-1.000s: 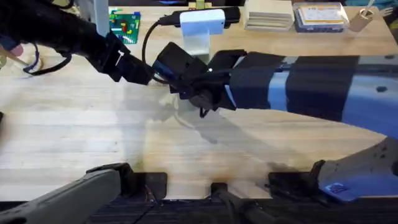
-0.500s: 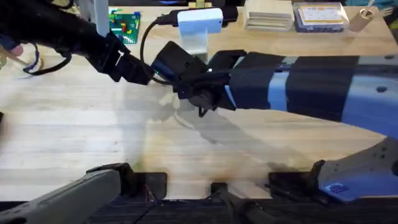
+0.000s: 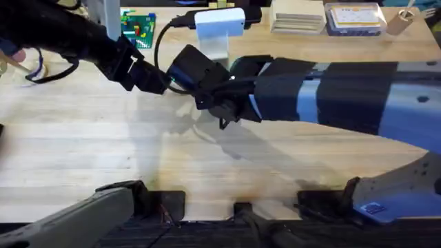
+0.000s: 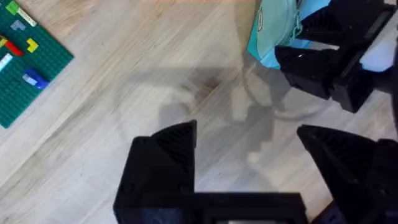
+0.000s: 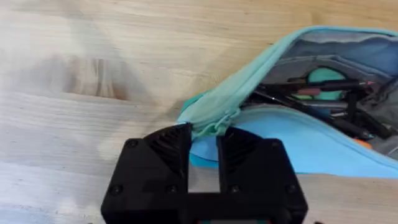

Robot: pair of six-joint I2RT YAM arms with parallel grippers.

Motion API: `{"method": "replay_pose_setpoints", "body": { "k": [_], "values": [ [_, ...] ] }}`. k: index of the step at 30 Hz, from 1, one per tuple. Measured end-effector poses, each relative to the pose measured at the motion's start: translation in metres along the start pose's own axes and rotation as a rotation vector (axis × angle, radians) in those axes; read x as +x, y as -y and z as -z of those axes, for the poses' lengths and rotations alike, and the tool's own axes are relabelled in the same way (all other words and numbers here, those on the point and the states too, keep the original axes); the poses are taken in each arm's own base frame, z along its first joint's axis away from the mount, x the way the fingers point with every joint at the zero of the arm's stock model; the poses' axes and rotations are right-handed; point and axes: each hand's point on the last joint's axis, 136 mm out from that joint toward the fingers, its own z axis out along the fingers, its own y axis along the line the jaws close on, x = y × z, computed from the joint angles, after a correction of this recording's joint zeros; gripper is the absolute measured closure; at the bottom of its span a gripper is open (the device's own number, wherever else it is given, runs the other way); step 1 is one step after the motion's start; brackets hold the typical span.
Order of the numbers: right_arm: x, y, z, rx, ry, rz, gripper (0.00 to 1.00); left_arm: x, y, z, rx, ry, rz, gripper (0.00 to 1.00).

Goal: Unzip the bag, pick up the pens from the table one at a time and place them inside, then zip the bag closed.

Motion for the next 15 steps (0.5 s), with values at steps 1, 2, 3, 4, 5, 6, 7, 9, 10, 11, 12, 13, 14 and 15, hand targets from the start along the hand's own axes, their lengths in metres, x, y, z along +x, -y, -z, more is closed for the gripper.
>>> {"method": "replay_pose_setpoints", "body": {
  "k": [1,2,3,4,5,6,7,9,10,11,12,13,14,15],
  "values": [
    [0.0000,-0.0001,0.0000,-0.001,0.000,0.000,0.738,0.0001,0.0000,-0.0001,0.000,0.000,0.000,0.008],
    [-0.0001,-0.0002,0.0001,-0.001,0.000,0.000,0.745,0.0000,0.0000,0.0000,0.000,0.000,-0.001,0.008],
    [0.0000,-0.0002,0.0001,-0.001,0.000,0.000,0.754,0.0000,0.0000,0.0001,0.000,0.000,-0.001,0.008],
    [-0.0001,-0.0003,0.0001,-0.001,0.000,0.000,0.765,0.0000,0.0000,-0.0001,0.000,0.000,0.000,0.008],
    [-0.0001,-0.0002,0.0000,-0.001,0.000,-0.001,0.774,0.0001,0.0000,0.0000,0.000,0.000,0.000,0.008],
    [-0.0001,-0.0001,0.0000,-0.001,-0.001,0.000,0.786,0.0000,0.0000,-0.0001,0.000,0.000,0.000,0.008],
    [0.0000,-0.0002,0.0000,-0.002,-0.001,0.000,0.795,0.0000,-0.0001,0.0000,0.000,0.000,0.000,0.008],
    [-0.0002,0.0001,-0.0003,-0.002,-0.002,0.000,0.817,-0.0001,-0.0001,0.0000,0.000,0.000,-0.001,0.008],
    [-0.0005,0.0006,-0.0007,-0.002,-0.003,-0.001,0.835,0.0000,0.0000,-0.0001,0.000,0.000,0.000,0.008],
    [-0.0007,0.0009,-0.0010,-0.002,-0.004,-0.002,0.854,0.0000,0.0000,-0.0001,0.000,0.000,0.000,0.008],
    [-0.0009,0.0013,-0.0012,-0.002,-0.005,-0.004,0.871,0.0000,0.0000,-0.0001,0.000,0.000,0.000,0.008],
    [-0.0012,0.0018,-0.0015,-0.002,-0.005,-0.005,0.898,-0.0001,-0.0001,0.0000,0.000,0.000,-0.001,0.008],
    [-0.0013,0.0021,-0.0018,-0.002,-0.007,-0.005,0.918,-0.0001,0.0000,0.0001,0.000,0.001,-0.001,0.008],
    [-0.0015,0.0027,-0.0022,-0.001,-0.007,-0.005,0.941,-0.0001,-0.0001,0.0000,0.000,0.000,-0.001,0.008]
  ]
}}
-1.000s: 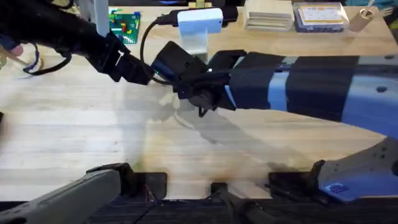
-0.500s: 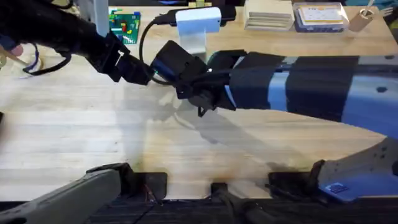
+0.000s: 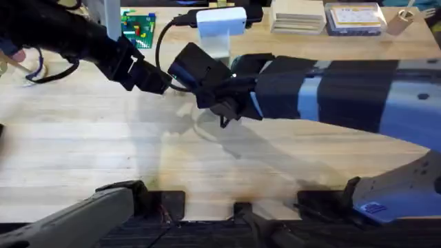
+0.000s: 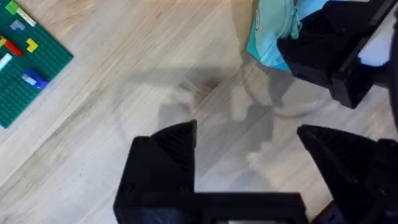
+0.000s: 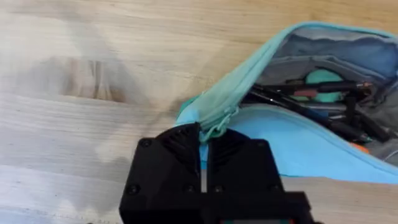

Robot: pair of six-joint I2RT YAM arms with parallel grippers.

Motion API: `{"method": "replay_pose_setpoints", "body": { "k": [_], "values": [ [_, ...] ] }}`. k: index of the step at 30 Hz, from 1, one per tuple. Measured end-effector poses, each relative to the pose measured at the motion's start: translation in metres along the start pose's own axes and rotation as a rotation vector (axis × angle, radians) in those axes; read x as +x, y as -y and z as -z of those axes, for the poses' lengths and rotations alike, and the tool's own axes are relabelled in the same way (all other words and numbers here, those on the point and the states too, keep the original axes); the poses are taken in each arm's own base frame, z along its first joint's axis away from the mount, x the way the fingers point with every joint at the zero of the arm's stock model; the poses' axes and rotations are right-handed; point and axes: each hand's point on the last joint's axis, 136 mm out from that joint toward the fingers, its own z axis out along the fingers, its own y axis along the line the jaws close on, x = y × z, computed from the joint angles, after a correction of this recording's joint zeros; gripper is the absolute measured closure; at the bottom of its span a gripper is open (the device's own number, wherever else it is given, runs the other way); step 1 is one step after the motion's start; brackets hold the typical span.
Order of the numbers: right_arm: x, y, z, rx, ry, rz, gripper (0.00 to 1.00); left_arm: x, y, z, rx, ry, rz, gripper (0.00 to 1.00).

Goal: Unzip the bag, pick up the pens from the table one at a time and place them inside, then zip the bag closed.

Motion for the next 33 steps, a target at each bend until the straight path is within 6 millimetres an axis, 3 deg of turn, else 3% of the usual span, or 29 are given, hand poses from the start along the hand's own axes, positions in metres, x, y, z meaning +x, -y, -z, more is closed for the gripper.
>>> {"method": "replay_pose_setpoints", "body": {
  "k": [14,23,25,33],
  "values": [
    [-0.006,0.008,0.000,0.033,0.022,0.098,0.971,0.001,0.000,0.000,-0.002,-0.003,-0.004,0.008],
    [-0.024,0.011,0.022,0.018,0.072,0.137,0.970,0.000,0.000,0.000,-0.002,-0.002,-0.004,0.008],
    [-0.033,0.011,0.035,0.013,0.109,0.159,0.970,0.000,0.000,0.000,-0.002,-0.002,-0.004,0.008],
    [-0.030,0.004,0.042,0.005,0.118,0.215,0.970,0.000,0.000,0.000,0.002,0.002,-0.004,0.008]
  ]
}}
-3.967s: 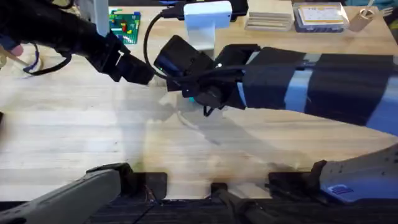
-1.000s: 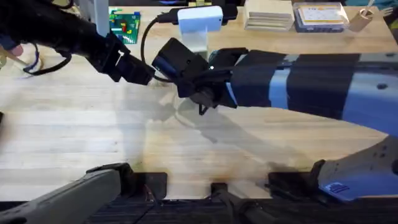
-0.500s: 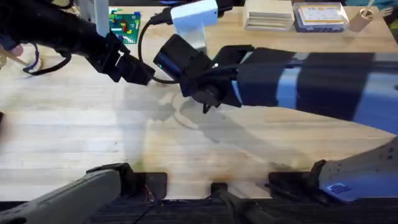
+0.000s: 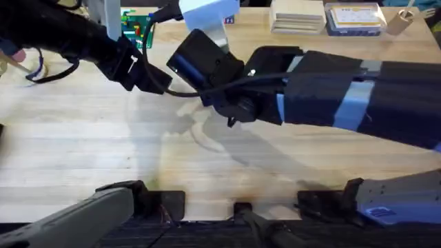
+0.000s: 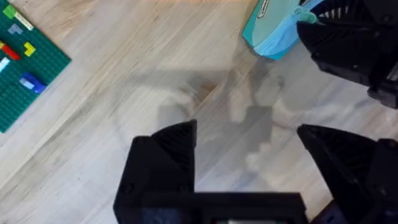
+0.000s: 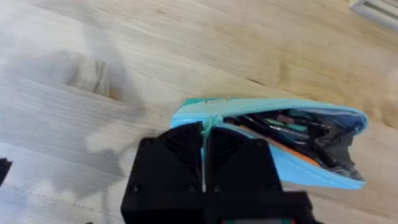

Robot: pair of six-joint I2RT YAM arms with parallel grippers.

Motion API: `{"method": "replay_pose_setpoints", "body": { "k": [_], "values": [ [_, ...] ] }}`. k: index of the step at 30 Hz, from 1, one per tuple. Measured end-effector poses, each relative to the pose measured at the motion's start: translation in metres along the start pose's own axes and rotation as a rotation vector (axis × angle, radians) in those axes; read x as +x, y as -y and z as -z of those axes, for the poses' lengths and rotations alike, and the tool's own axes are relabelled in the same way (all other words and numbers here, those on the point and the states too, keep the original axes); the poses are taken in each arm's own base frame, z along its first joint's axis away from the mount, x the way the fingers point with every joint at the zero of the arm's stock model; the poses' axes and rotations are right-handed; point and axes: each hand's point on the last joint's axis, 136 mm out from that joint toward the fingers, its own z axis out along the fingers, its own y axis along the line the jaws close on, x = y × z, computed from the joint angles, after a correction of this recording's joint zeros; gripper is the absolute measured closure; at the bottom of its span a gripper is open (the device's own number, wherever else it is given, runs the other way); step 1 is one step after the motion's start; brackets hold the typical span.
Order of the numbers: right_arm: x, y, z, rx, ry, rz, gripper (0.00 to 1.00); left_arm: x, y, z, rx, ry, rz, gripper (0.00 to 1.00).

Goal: Unzip the bag, pick up the pens from the table one at a time and place them inside, then zip the bag closed.

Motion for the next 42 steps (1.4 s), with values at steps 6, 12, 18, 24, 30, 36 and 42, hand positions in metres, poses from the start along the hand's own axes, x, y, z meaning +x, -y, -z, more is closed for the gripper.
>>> {"method": "replay_pose_setpoints", "body": {
  "k": [6,12,18,24,30,36,42],
  "values": [
    [0.000,0.000,0.000,0.001,0.000,0.007,0.971,-0.003,0.002,0.000,0.013,0.014,-0.001,0.008],
    [0.000,0.000,0.000,0.001,0.000,0.007,0.971,-0.008,0.008,0.000,0.046,0.048,-0.036,0.008],
    [0.000,0.000,0.000,0.001,0.000,0.007,0.971,-0.011,0.016,-0.008,0.137,0.079,-0.077,0.008],
    [0.000,0.000,0.000,0.001,0.000,0.007,0.971,-0.004,0.018,-0.018,0.259,0.107,-0.064,0.008],
    [0.000,0.000,0.000,0.001,0.000,0.010,0.971,0.001,0.010,-0.017,0.326,0.188,-0.053,0.008],
    [0.000,0.000,0.000,0.002,0.001,0.010,0.971,0.001,0.002,-0.031,0.380,0.230,-0.050,0.008],
    [0.000,0.001,0.000,0.003,0.002,0.010,0.971,0.011,-0.005,-0.054,0.454,0.213,0.010,0.007]
  ]
}}
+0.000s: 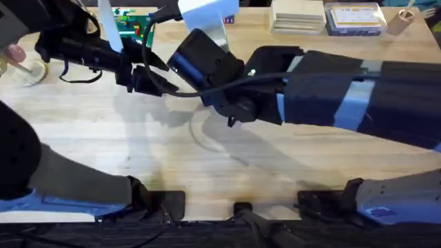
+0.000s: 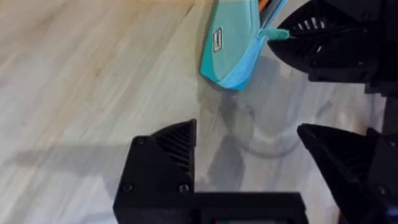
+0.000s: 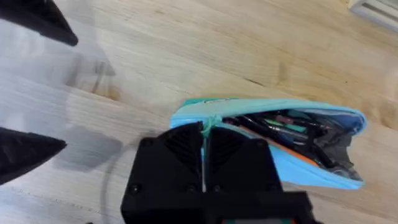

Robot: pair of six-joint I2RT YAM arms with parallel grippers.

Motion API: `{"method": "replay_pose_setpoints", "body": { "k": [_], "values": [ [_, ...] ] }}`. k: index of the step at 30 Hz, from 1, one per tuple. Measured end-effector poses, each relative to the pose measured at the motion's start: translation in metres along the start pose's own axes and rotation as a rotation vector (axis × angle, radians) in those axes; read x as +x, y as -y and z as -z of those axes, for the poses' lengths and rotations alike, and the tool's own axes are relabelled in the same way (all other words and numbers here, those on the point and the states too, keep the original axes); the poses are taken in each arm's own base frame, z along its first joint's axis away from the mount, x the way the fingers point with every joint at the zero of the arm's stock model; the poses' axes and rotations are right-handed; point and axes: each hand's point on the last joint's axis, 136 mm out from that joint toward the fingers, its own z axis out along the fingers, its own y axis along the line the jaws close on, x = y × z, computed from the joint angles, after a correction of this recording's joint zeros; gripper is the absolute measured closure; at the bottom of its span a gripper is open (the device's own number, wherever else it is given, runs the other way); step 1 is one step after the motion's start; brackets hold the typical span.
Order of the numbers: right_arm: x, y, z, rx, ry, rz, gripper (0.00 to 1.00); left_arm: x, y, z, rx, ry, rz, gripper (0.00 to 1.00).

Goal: Unzip the bag, pick up the pens from the table one at a time and place them inside, then zip the bag closed.

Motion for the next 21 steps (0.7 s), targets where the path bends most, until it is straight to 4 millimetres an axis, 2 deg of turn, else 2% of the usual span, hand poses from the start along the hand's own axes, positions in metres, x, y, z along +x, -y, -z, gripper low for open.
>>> {"method": "replay_pose_setpoints", "body": {
  "k": [5,15,21],
  "values": [
    [0.000,0.000,0.000,0.000,0.000,0.000,0.971,-0.006,-0.006,-0.001,-0.009,0.035,-0.065,0.007],
    [0.000,0.000,0.000,0.000,0.000,0.000,0.971,-0.022,-0.002,-0.001,0.004,0.139,-0.342,0.007],
    [0.000,0.000,0.000,0.000,0.000,0.000,0.971,-0.025,-0.007,-0.008,0.042,0.221,-0.370,0.007]
  ]
}}
